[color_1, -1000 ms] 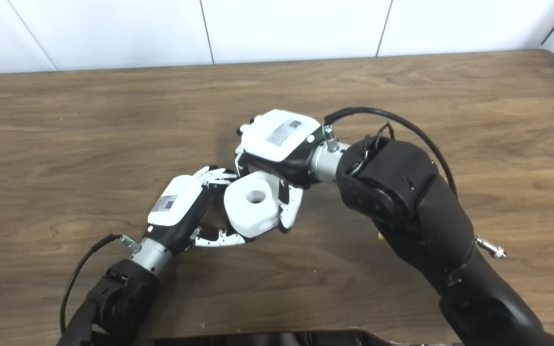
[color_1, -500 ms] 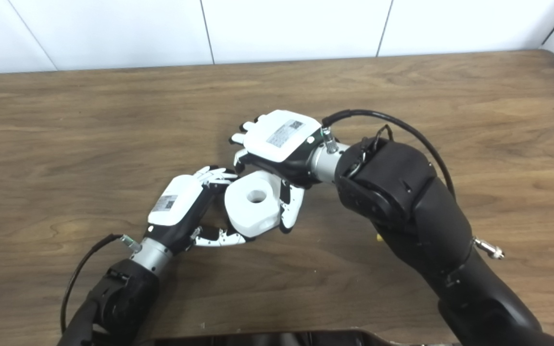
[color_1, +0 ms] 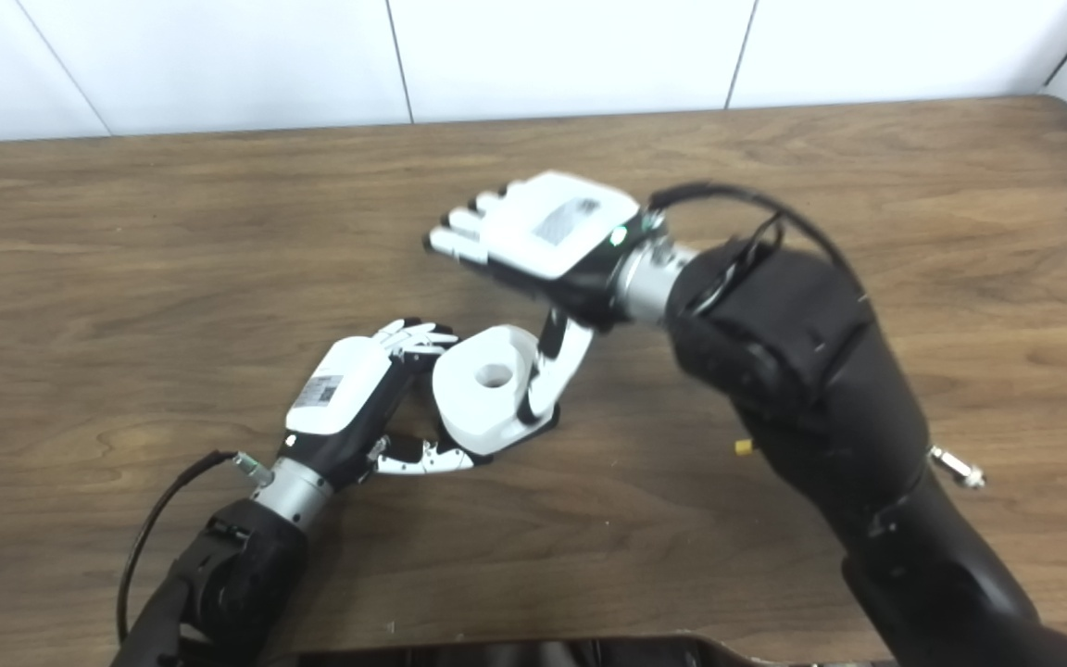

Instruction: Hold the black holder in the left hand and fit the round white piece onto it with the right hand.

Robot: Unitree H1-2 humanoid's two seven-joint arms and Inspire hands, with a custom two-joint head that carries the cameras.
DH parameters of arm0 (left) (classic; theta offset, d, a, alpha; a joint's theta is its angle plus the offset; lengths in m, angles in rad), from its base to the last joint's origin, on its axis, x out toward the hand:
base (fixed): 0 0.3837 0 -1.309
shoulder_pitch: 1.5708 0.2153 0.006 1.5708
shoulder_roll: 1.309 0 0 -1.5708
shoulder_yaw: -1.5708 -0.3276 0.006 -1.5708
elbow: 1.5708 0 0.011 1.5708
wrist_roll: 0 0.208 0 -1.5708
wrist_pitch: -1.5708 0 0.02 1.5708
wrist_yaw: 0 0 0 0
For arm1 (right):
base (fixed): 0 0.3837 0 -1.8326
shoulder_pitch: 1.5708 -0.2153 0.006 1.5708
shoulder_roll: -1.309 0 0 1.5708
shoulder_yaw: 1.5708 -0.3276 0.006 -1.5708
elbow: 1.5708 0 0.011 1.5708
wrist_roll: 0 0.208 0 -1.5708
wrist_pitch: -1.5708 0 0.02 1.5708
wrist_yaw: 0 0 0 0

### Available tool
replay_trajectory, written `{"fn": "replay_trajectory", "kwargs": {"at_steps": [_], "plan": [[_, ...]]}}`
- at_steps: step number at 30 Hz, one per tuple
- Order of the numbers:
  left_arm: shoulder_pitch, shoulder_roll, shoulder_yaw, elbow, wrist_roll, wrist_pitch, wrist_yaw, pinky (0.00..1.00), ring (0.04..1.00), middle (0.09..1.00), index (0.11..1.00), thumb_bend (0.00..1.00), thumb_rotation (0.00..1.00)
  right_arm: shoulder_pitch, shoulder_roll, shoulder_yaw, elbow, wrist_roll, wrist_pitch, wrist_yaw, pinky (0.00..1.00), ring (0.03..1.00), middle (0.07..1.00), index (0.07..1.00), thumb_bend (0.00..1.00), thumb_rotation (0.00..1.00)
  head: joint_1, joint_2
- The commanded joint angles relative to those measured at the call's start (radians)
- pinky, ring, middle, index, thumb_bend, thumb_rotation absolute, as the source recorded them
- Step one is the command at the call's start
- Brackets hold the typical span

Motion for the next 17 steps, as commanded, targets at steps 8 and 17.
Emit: {"fn": "replay_trajectory", "kwargs": {"at_steps": [8, 17], "plan": [[0.028, 0.030, -0.007, 0.044, 0.013, 0.055, -0.055, 0.91, 0.843, 0.771, 0.484, 0.52, 0.06, -0.217, -0.186, -0.002, 0.049, 0.202, 0.290, 0.094, 1.00, 1.000, 1.000, 1.000, 1.00, 0.50, 0.004, 0.000], [0.033, 0.029, 0.000, 0.032, 0.003, 0.066, -0.070, 0.92, 0.845, 0.774, 0.484, 0.52, 0.06, -0.207, -0.173, -0.167, 0.165, 0.314, 0.290, 0.087, 0.91, 1.000, 1.000, 1.000, 1.00, 0.59, 0.009, -0.002]]}}
